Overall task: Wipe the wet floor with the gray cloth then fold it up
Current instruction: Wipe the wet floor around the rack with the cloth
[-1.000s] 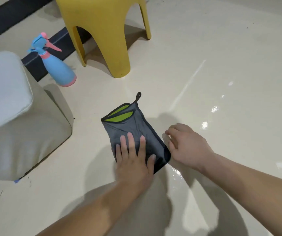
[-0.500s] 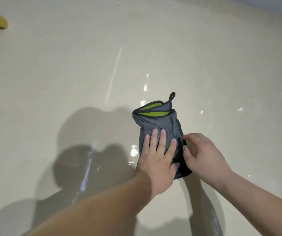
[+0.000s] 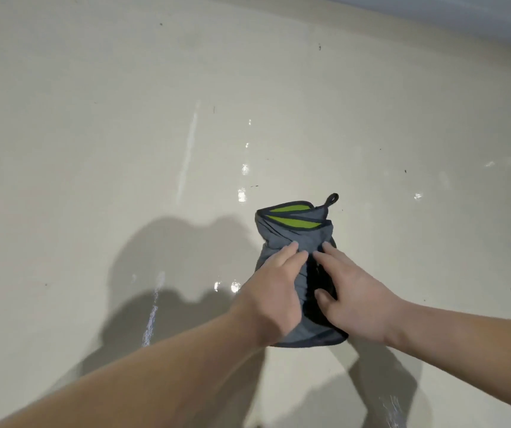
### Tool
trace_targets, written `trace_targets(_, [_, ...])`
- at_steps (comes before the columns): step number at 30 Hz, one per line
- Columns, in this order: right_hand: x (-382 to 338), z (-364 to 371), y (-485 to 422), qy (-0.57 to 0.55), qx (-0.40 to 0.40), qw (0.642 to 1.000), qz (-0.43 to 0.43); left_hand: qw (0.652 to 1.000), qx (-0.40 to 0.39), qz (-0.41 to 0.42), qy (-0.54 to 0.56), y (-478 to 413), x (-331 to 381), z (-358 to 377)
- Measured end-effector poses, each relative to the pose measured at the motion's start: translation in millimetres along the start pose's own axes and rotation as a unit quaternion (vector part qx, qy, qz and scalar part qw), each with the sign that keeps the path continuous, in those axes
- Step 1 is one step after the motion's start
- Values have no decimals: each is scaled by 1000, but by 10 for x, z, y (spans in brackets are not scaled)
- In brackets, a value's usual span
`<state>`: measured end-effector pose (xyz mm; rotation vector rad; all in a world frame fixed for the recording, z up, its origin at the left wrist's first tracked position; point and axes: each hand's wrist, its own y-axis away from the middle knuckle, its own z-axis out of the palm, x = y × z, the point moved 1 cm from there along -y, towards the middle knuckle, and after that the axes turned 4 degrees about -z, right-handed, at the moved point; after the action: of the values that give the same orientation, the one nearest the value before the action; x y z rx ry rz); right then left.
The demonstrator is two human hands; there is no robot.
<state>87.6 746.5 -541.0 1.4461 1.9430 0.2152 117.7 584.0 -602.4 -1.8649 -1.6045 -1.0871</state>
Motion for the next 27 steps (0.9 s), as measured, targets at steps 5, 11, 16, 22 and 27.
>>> trace_targets(5, [39, 133, -195, -60, 4, 998, -30, 990, 24, 7, -138, 151, -70, 0])
trace_targets(11, [220, 376, -383, 89, -8, 987, -133, 977, 42, -89, -188, 473, 77, 8])
trace_targets(16, [401, 673, -414, 119, 60, 977, -164, 895, -119, -188, -388, 297, 454, -162])
trace_targets(22, [940, 378, -490, 145, 114, 966, -183, 863, -144, -238, -421, -340, 838, 67])
trace_targets(27, [1814, -143, -512, 131, 180, 971, -91, 906, -53, -259, -331, -757, 1284, 697])
